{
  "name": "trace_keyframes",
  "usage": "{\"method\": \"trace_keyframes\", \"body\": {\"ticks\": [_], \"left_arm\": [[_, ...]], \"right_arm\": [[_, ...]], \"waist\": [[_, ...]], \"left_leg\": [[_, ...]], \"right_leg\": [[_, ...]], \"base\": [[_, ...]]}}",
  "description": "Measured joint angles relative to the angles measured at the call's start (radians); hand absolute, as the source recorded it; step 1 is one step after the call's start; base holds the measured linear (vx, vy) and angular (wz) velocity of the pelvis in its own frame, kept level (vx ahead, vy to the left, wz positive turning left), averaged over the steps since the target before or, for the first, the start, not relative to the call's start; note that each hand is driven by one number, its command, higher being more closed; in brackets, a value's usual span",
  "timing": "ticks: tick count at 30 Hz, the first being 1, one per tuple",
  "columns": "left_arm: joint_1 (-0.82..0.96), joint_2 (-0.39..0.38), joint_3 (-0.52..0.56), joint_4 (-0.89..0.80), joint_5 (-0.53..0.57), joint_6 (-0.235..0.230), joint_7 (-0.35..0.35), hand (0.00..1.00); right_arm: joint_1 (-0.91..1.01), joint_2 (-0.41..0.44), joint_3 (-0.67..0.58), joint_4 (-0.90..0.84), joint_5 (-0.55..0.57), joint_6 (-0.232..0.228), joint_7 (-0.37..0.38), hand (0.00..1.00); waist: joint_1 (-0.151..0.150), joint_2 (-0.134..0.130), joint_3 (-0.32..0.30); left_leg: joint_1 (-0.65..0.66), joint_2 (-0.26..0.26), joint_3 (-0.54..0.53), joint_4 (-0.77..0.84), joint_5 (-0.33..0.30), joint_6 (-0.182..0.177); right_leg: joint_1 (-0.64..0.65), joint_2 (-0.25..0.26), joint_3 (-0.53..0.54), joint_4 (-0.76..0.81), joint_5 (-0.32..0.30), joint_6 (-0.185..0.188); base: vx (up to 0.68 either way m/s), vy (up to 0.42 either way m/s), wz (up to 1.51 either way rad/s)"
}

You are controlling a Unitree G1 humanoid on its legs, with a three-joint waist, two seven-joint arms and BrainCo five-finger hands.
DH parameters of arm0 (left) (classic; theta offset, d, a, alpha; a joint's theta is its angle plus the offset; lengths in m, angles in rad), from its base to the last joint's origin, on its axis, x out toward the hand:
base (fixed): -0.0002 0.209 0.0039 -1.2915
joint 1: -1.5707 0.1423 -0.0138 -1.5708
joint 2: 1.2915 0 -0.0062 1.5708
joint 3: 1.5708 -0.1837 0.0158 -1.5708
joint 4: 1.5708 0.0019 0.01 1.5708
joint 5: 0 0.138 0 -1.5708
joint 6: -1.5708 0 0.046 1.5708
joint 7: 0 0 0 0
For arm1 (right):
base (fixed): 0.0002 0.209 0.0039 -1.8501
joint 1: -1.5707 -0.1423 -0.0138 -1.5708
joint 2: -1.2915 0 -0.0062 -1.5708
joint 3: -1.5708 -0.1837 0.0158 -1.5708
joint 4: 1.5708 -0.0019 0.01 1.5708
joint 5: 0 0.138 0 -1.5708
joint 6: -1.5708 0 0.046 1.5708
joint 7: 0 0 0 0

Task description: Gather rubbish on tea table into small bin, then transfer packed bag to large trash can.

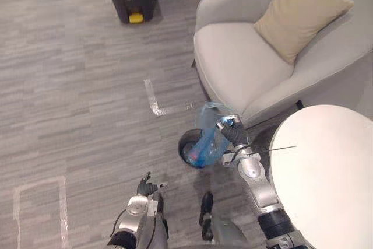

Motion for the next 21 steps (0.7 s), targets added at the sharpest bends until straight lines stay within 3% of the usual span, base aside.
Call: {"method": "trace_keyframes", "body": {"ticks": [6,10,15,21], "left_arm": [[0.025,0.004,-0.027,-0.032,0.020,0.000,-0.020,0.00],[0.037,0.021,-0.121,-0.182,0.021,0.000,-0.035,0.00],[0.000,0.071,-0.250,-0.424,0.069,-0.055,-0.069,0.00],[-0.087,0.144,-0.335,-0.537,0.107,-0.091,-0.093,0.00]], "right_arm": [[0.024,-0.004,0.002,-0.034,0.071,-0.020,0.043,1.00],[0.038,-0.059,0.006,-0.051,0.111,-0.020,0.070,1.00],[0.028,-0.164,0.057,-0.107,0.237,-0.029,0.132,1.00],[-0.043,-0.264,0.131,-0.175,0.347,-0.052,0.209,1.00]], "waist": [[-0.012,-0.009,-0.045],[-0.013,-0.008,-0.063],[-0.017,0.004,-0.093],[-0.028,0.007,-0.109]], "left_leg": [[0.060,-0.013,-0.002,-0.052,-0.002,0.003],[0.079,-0.014,-0.002,-0.072,-0.002,0.008],[0.089,-0.018,-0.003,-0.087,0.001,0.010],[0.112,-0.020,-0.005,-0.091,0.001,0.010]], "right_leg": [[0.053,0.002,0.031,-0.075,0.042,0.008],[0.059,-0.001,0.047,-0.084,0.053,0.008],[0.068,0.001,0.056,-0.106,0.067,0.008],[0.085,0.007,0.077,-0.117,0.070,0.006]], "base": [[-0.01,0.026,-0.14],[-0.02,0.007,-0.09],[0.02,-0.004,-0.06],[0.03,-0.009,-0.12]]}}
